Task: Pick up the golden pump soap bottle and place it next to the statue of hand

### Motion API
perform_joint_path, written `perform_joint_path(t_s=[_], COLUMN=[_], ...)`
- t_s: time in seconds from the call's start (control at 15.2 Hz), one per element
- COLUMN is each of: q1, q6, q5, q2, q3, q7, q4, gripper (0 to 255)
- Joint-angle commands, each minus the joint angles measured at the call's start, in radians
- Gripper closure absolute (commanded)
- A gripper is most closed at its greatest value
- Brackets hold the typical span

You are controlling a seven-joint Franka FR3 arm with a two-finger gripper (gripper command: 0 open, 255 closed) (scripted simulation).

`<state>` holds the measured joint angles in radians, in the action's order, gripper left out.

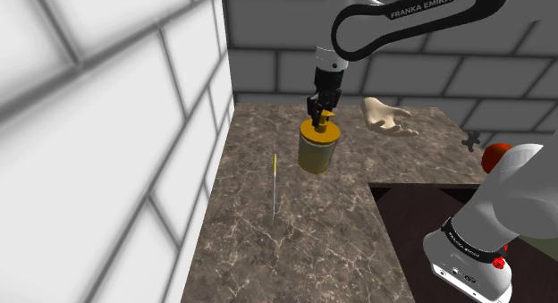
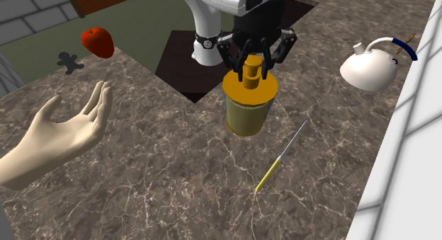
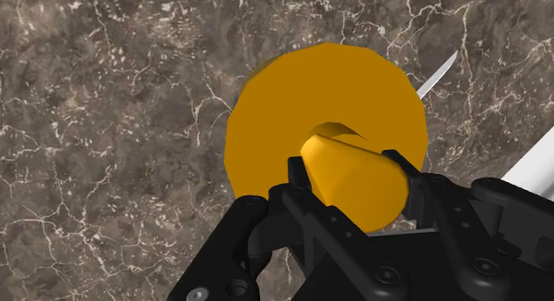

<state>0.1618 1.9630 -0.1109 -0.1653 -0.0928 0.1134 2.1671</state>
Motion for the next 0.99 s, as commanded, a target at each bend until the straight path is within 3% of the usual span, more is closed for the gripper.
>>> perform_joint_path(t_s=[0.0,0.92], q1=[-0.001,-0.003], q6=[-0.027,-0.214], q5=[0.001,0.006], q2=[-0.007,-0.03], q3=[0.001,0.006], q7=[0.001,0.015], q4=[-0.02,-0.185], gripper=[255,255])
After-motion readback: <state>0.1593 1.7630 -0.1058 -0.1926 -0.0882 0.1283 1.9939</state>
